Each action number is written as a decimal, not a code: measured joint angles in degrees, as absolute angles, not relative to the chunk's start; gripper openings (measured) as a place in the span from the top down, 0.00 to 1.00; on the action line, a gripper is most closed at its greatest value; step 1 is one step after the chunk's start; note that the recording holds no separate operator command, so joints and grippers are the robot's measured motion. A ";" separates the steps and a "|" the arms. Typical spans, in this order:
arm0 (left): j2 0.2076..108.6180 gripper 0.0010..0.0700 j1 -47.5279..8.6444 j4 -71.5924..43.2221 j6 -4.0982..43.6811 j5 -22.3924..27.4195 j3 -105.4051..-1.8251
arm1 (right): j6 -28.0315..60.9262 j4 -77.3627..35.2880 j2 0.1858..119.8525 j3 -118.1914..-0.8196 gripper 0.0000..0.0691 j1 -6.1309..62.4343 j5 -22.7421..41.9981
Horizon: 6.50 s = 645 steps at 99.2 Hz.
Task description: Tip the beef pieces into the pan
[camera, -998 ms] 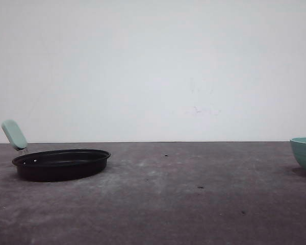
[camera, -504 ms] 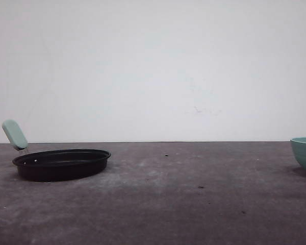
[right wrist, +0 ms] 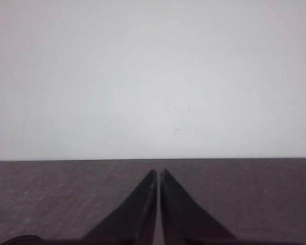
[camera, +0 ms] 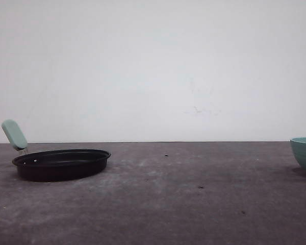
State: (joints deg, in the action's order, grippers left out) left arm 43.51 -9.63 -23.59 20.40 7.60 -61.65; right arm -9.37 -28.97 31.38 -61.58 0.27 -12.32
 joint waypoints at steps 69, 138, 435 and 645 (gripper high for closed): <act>42.61 0.01 -9.63 -29.21 20.56 9.48 -61.76 | -9.87 -33.54 34.15 -62.22 0.01 0.27 -17.87; 70.11 0.04 2.09 -30.83 27.97 17.10 -58.30 | -9.13 -44.45 37.58 -62.22 0.01 0.27 -17.85; 72.20 0.93 -9.15 -32.42 28.16 25.87 -58.28 | -12.38 -48.38 76.23 -62.22 0.39 -7.62 -4.40; 72.82 0.93 -18.44 -32.53 32.05 26.11 -58.28 | -23.09 -27.94 76.01 -68.55 0.97 28.27 -7.60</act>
State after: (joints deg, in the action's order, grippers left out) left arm 72.82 -18.44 -32.53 32.05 26.11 -58.28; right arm -23.09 -27.94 76.01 -68.55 28.27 -7.60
